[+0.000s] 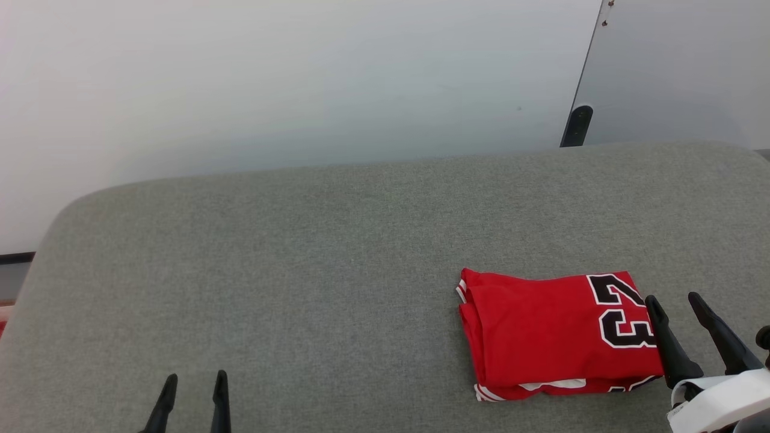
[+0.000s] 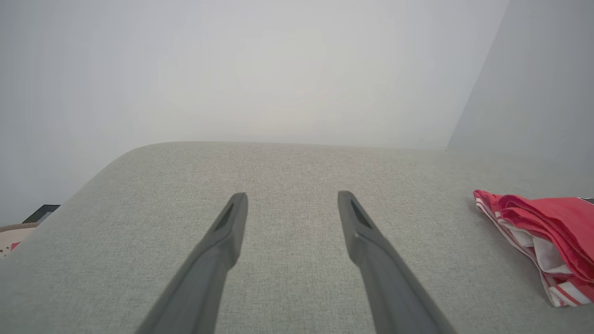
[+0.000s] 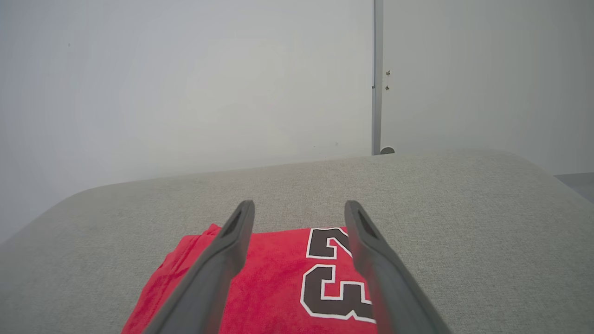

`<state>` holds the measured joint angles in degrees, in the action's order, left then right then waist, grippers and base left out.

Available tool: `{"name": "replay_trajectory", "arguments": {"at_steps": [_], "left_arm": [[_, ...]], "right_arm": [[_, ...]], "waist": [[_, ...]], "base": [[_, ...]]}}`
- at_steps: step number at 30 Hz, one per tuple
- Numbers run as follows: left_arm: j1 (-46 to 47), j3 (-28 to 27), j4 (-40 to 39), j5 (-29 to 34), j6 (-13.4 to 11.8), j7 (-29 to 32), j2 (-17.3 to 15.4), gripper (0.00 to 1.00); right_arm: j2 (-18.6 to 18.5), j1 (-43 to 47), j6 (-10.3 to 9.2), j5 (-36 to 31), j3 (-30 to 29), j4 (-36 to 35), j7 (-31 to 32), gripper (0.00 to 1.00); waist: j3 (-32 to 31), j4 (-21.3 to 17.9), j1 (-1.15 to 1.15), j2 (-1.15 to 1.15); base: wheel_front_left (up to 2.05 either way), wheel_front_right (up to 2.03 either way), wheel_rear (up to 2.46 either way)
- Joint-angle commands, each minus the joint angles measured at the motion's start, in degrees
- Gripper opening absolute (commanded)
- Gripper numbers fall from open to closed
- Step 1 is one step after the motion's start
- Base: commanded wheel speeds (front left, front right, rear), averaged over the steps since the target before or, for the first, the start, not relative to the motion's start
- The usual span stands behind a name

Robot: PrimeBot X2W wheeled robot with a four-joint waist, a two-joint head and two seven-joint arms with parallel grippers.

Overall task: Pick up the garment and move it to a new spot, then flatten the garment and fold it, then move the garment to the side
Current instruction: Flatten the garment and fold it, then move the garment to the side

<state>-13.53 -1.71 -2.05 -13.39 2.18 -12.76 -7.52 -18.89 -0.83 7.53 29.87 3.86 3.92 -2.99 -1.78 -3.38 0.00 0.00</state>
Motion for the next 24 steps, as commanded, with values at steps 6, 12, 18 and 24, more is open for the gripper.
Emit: {"name": "replay_trajectory", "arguments": {"at_steps": [6, 12, 18, 24], "left_arm": [[-0.7, 0.5, -0.4, -0.3, -0.6, 0.1, -0.1, 1.0], [-0.5, 1.0, -0.5, -0.4, -0.6, 0.3, -0.2, 1.0], [-0.2, 1.3, -0.6, -0.7, -1.0, 0.2, -0.1, 1.0], [0.8, 1.9, -0.5, -0.6, -0.7, 0.6, -0.4, 1.0]], "right_arm": [[0.3, 0.2, -0.09, -0.4, -0.1, -0.3, 0.5, 1.0], [0.4, -0.2, -0.09, -0.2, -0.5, -0.4, 0.8, 1.0], [-2.0, -3.0, -0.09, -1.3, -0.9, -0.3, 4.4, 1.0], [-7.5, -7.3, -0.09, 0.1, 2.0, 2.2, 20.6, 1.0]], "waist": [[-0.1, 0.1, 0.0, 0.0], [-0.1, 0.3, 0.0, 0.0], [0.4, -0.1, 0.0, 0.0], [1.5, -0.6, 0.0, 0.0]], "base": [[0.0, 0.0, 0.0], [0.0, 0.0, 0.0], [0.0, 0.0, 0.0], [0.0, 0.0, 0.0]]}}
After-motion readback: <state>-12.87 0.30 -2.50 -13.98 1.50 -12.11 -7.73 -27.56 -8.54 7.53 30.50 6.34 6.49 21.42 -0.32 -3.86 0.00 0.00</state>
